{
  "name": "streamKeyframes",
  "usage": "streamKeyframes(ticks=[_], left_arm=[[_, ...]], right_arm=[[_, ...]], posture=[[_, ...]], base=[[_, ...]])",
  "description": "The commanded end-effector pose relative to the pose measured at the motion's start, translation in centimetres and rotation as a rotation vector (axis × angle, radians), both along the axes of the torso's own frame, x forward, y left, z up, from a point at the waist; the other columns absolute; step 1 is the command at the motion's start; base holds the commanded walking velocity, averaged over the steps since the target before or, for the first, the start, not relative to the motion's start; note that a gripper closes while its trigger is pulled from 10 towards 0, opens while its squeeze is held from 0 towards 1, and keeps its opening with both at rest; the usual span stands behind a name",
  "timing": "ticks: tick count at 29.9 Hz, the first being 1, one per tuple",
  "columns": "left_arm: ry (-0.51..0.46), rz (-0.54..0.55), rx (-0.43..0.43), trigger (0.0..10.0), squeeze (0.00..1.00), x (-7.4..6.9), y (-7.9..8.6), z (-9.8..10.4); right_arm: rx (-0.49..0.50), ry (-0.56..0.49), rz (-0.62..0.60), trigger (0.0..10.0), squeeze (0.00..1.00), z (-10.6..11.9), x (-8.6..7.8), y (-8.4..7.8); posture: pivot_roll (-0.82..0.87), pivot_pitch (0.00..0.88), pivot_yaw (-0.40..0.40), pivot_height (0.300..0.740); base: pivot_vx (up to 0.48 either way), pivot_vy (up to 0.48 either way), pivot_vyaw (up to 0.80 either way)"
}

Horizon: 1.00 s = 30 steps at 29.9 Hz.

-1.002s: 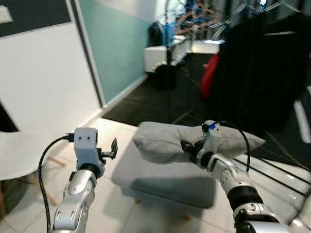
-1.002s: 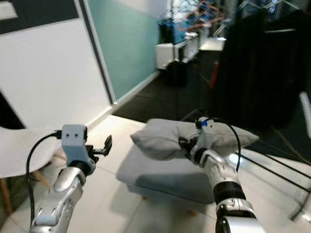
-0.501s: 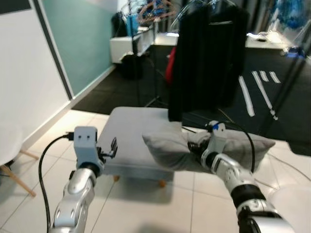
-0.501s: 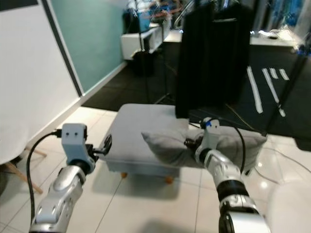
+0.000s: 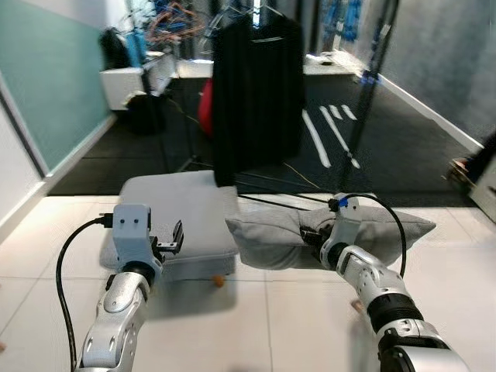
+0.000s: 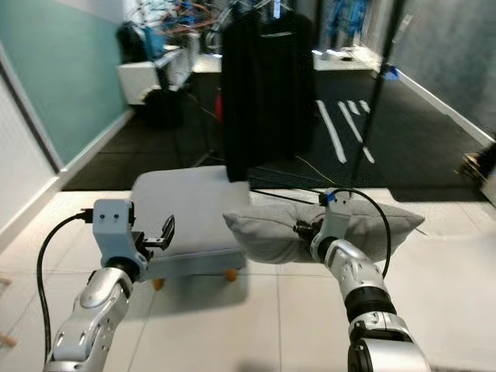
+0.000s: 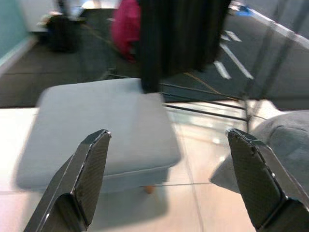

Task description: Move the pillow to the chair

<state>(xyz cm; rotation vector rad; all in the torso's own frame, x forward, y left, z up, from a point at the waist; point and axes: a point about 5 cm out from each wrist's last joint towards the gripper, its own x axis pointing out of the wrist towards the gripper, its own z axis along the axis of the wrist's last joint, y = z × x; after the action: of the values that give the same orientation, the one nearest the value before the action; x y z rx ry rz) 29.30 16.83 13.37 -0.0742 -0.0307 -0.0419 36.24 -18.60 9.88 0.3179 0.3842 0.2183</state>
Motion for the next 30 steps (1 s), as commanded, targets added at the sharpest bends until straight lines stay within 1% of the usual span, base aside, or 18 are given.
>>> streamKeyframes(ticks=[1,5,18,25,30], left_arm=[[0.002,-0.014,0.001,10.0,0.00,0.00,-0.08,0.05],[0.000,-0.058,0.011,10.0,0.00,-0.22,-0.65,-0.02],[-0.006,-0.058,0.016,10.0,0.00,-0.19,-0.50,0.07],[-0.007,-0.068,0.013,10.0,0.00,-0.24,-0.57,0.06],[-0.010,-0.078,0.015,10.0,0.00,-0.27,-0.61,0.07]], right_arm=[[-0.001,-0.099,-0.007,10.0,0.00,2.15,1.03,0.04],[0.000,-0.100,-0.019,10.0,0.00,2.18,1.07,-0.05],[-0.012,-0.106,-0.049,10.0,0.00,2.29,1.16,-0.37],[-0.004,-0.121,-0.068,10.0,0.00,2.47,1.22,-0.55],[0.010,-0.129,-0.074,10.0,0.00,2.58,1.27,-0.61]], posture=[[-0.20,0.000,0.001,0.740],[-0.20,0.000,0.001,0.740],[-0.21,0.000,0.000,0.740],[-0.21,0.000,-0.001,0.740],[-0.21,0.000,-0.001,0.740]], base=[[0.000,0.000,-0.58],[0.000,0.000,-0.58],[0.000,0.000,-0.58],[0.321,0.000,0.00],[0.426,0.000,0.00]])
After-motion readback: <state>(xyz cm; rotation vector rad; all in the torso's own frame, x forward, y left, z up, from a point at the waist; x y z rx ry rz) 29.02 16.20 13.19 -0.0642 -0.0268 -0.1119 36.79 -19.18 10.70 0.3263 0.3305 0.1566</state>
